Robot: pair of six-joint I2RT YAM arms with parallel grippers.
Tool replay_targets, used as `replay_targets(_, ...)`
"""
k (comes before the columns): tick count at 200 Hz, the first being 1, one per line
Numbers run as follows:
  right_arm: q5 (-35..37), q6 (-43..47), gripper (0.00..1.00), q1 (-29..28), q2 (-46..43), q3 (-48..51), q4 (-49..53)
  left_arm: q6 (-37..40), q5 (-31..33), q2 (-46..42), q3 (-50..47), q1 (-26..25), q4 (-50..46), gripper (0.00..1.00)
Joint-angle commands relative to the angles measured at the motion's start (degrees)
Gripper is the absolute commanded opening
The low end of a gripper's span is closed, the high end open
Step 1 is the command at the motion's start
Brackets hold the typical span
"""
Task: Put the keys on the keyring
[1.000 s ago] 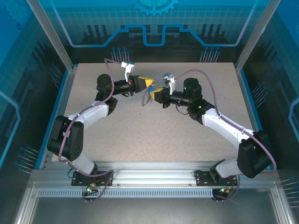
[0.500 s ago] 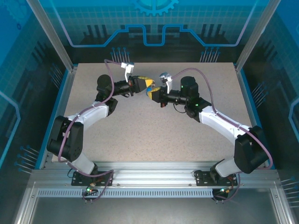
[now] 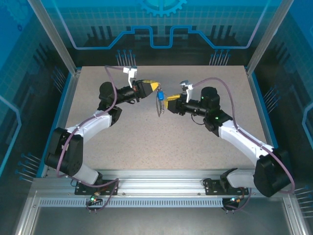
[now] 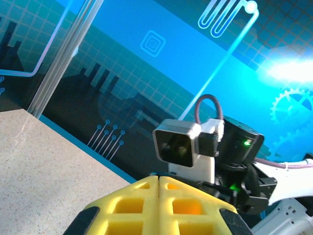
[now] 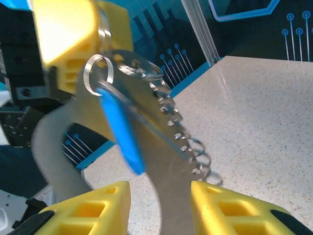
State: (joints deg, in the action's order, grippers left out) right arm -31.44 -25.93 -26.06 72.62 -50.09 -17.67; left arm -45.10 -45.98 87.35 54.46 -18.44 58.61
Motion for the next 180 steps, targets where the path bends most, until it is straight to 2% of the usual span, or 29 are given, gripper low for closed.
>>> replay_targets(1,2.2,-2.2,0.38,0.5,-3.4,0.4,-2.1,0.2,4.1,-2.1,-0.8,-1.2,1.8,0.00)
replay_targets(71,7.3,-10.6,0.36,0.7,-1.7,-4.7,-8.8,0.0,10.4,-2.6,-3.2,-3.4,4.0,0.00)
replay_targets(113,5.8,-16.1,0.36,0.7,3.6,-7.0,-15.1,-0.7,11.1,-1.9,-3.2,-3.7,5.4,0.00)
replay_targets(180,3.7,-18.8,0.32,-0.1,7.7,-8.1,-19.9,-0.8,11.0,-1.7,-3.3,-3.8,5.7,0.00)
